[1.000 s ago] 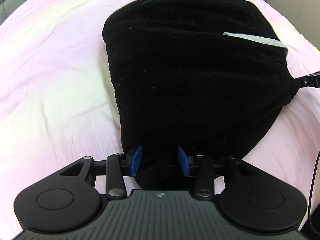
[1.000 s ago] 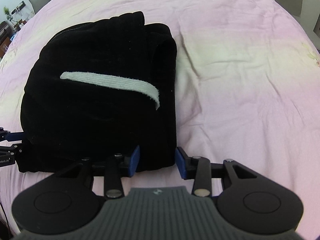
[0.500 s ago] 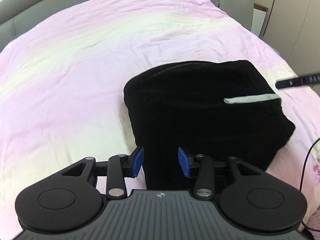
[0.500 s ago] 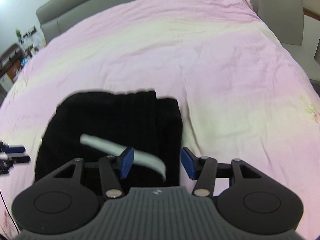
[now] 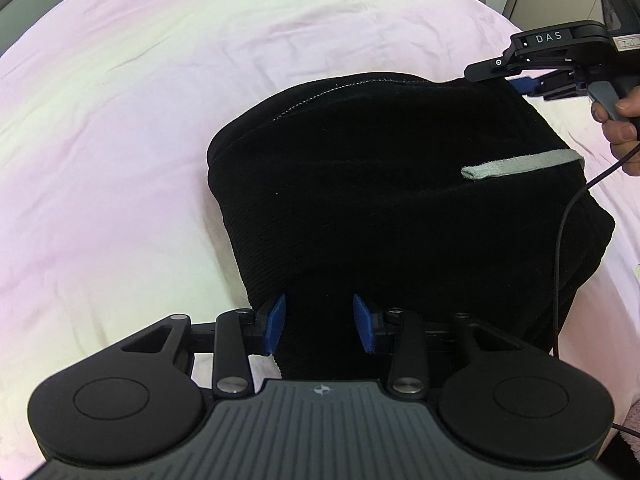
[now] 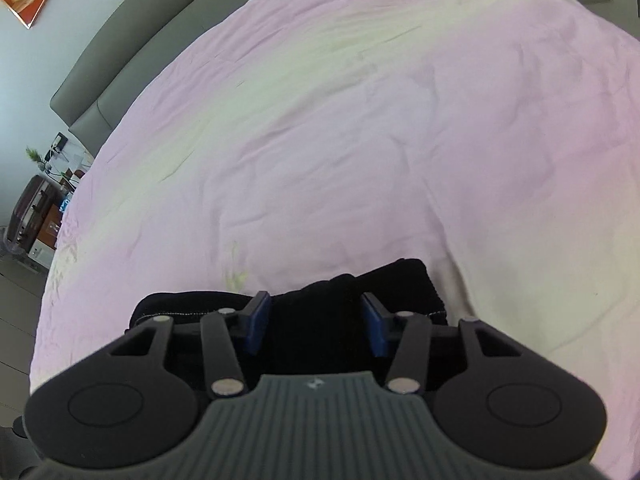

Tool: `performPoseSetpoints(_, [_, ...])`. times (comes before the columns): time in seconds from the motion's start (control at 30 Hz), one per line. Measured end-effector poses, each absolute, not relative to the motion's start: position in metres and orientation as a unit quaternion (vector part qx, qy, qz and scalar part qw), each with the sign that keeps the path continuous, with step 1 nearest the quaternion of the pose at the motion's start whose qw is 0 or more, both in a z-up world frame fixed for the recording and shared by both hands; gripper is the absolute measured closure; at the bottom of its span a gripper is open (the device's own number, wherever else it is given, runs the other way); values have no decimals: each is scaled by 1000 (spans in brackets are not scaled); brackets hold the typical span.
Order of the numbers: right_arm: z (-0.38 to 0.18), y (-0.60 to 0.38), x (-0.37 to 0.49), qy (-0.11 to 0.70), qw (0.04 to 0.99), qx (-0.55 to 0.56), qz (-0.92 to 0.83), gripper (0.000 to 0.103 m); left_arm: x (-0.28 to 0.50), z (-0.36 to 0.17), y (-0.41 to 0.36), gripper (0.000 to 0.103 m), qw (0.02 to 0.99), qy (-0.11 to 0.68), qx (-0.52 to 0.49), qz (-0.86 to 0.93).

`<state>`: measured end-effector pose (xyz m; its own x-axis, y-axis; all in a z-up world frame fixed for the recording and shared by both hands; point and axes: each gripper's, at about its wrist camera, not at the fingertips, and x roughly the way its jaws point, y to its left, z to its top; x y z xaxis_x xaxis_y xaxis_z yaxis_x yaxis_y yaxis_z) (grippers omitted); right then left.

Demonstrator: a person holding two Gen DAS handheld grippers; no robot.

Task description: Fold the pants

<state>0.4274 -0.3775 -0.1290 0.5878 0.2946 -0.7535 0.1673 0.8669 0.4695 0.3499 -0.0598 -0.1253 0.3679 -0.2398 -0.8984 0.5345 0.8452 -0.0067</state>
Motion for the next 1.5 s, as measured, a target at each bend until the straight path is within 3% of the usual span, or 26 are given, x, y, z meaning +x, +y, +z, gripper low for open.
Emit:
performPoseSetpoints(0.13, [-89,-348,402,394,908,143,17,66,347,-123,-55,60,813,511,141,-241])
performPoseSetpoints(0.2, [-83,-352,397,387,911,141,-6,68,346,-122,-55,60,813,510,139,-245])
performPoseSetpoints(0.5, [-138,-355,418,438,889,123,-46,67,345,-129,-60,58,814,510,151,-235])
performPoseSetpoints(0.6, [-131,-368,419,444,883,150,-25,61,342,-123,-60,53,818,504,158,-230])
performPoseSetpoints(0.7, [-108,-375,402,437,886,155,-1,45,336,-115,-63,47,821,497,165,-228])
performPoseSetpoints(0.9, [-84,-375,362,467,874,131,38,37,323,-93,-57,33,837,480,151,-217])
performPoseSetpoints(1.03, [-81,-373,332,494,859,111,75,23,315,-79,-55,28,842,470,149,-218])
performPoseSetpoints(1.3, [-108,-391,312,536,829,138,78,22,329,-82,-44,17,847,473,92,-223])
performPoseSetpoints(1.5, [-136,-395,326,548,813,175,89,22,355,-114,0,17,840,496,-57,-214])
